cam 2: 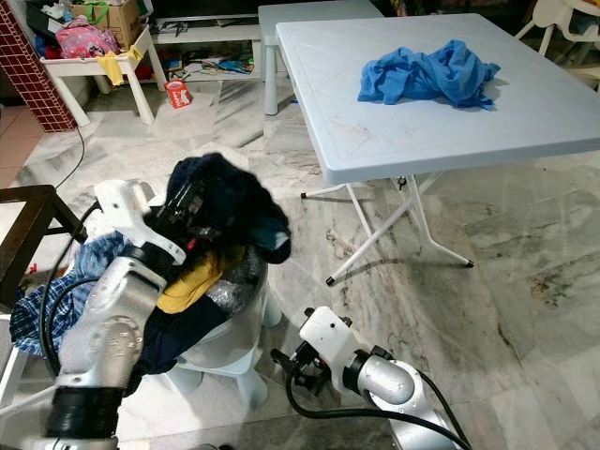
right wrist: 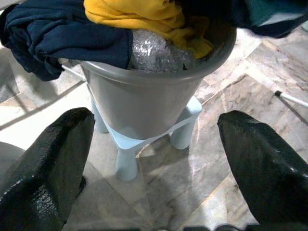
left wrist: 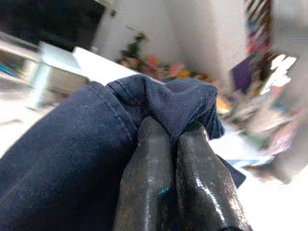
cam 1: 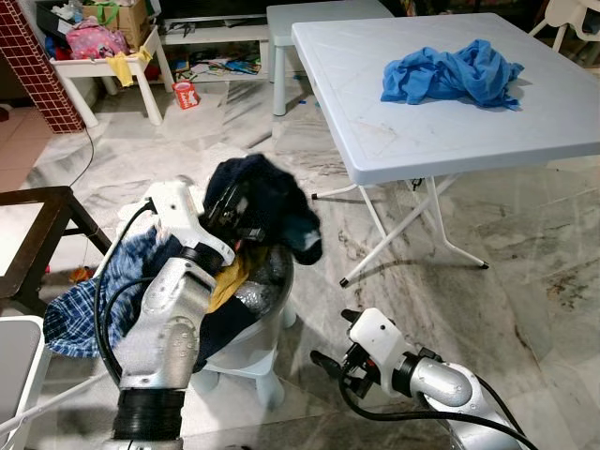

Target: Hang hanger

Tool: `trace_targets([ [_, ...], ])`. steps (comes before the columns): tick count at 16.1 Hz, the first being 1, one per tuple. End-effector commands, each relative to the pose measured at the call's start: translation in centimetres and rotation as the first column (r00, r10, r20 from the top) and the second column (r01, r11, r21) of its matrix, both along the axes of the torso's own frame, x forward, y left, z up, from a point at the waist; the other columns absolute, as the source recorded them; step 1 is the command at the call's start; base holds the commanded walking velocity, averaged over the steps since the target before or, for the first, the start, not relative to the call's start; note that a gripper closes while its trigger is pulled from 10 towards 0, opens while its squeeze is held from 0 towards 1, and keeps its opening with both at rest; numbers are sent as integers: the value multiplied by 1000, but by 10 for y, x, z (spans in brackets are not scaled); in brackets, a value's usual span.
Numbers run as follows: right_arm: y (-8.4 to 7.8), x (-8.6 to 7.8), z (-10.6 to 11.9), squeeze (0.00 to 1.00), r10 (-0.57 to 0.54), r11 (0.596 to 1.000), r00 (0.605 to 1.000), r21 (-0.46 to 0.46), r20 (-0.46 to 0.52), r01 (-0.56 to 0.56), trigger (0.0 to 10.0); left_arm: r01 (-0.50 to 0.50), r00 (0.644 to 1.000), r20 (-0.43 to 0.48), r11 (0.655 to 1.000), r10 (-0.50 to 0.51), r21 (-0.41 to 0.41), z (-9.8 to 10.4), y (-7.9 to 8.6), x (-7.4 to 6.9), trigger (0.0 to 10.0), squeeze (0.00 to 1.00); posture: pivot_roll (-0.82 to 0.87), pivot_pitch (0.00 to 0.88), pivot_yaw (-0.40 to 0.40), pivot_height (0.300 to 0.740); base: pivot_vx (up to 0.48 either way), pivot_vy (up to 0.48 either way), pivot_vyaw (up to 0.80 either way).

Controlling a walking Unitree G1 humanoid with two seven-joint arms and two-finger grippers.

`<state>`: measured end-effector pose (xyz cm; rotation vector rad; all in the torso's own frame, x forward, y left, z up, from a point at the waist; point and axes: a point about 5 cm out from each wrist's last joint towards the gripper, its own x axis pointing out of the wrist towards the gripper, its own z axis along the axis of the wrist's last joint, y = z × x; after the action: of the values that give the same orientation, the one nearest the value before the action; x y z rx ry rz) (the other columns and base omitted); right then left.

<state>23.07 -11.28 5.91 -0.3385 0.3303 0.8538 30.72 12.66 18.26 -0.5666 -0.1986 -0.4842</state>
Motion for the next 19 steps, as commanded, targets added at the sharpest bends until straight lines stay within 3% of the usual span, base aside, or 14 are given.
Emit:
trace_targets([
  [1, 3, -1, -2, 0, 7, 1000, 1000, -1, -1, -7, 10000, 58, 997, 53, 994, -53, -89, 21, 0, -5, 0, 0, -109, 74, 60, 740, 0, 0, 0],
  [3, 5, -2, -4, 0, 5, 1000, 1000, 4, -5, -5, 10000, 144, 988, 77, 973, -132, -178, 40, 12, -11, 0, 0, -99, 77, 64, 740, 0, 0, 0],
  [5, 6, -2, -6, 0, 4, 1000, 1000, 5, -8, -4, 10000, 150, 988, 74, 973, -139, -175, 43, 24, -13, 0, 0, -90, 80, 64, 740, 0, 0, 0],
  [10, 6, -3, -8, 0, 5, 1000, 1000, 4, -11, -4, 10000, -7, 998, 66, 988, 18, -154, 49, 70, -9, 0, 0, -83, 83, 57, 740, 0, 0, 0],
  [11, 6, -2, -8, 0, 5, 1000, 1000, 3, -12, -5, 10000, -37, 999, 30, 993, 40, -115, 38, 82, -12, 0, 0, -81, 83, 56, 740, 0, 0, 0],
  [12, 6, -2, -9, 0, 7, 1000, 1000, -1, -12, -7, 10000, -68, 994, -84, 996, 63, -62, 4, 95, -20, 0, 0, -76, 88, 50, 740, 0, 0, 0],
  [15, 7, -4, -10, 0, 13, 1000, 1000, -5, -16, -13, 10000, 5, 965, -262, 1000, -3, 6, -52, 88, -45, 0, 0, -74, 97, 43, 740, 0, 0, 0],
  [17, 6, -4, -11, 0, 16, 1000, 1000, -11, -18, -17, 10000, -17, 937, -348, 998, 38, 64, -81, 93, -53, 0, 0, -75, 98, 41, 740, 0, 0, 0],
  [18, 5, -5, -11, 0, 18, 1000, 1000, -19, -20, -18, 10000, -67, 908, -401, 987, 121, 145, -103, 99, -56, 0, 0, -77, 101, 38, 740, 0, 0, 0],
  [19, 5, -5, -12, 0, 17, 1000, 1000, -22, -21, -17, 10000, -96, 896, -413, 980, 162, 177, -109, 102, -56, 0, 0, -81, 102, 36, 740, 0, 0, 0],
])
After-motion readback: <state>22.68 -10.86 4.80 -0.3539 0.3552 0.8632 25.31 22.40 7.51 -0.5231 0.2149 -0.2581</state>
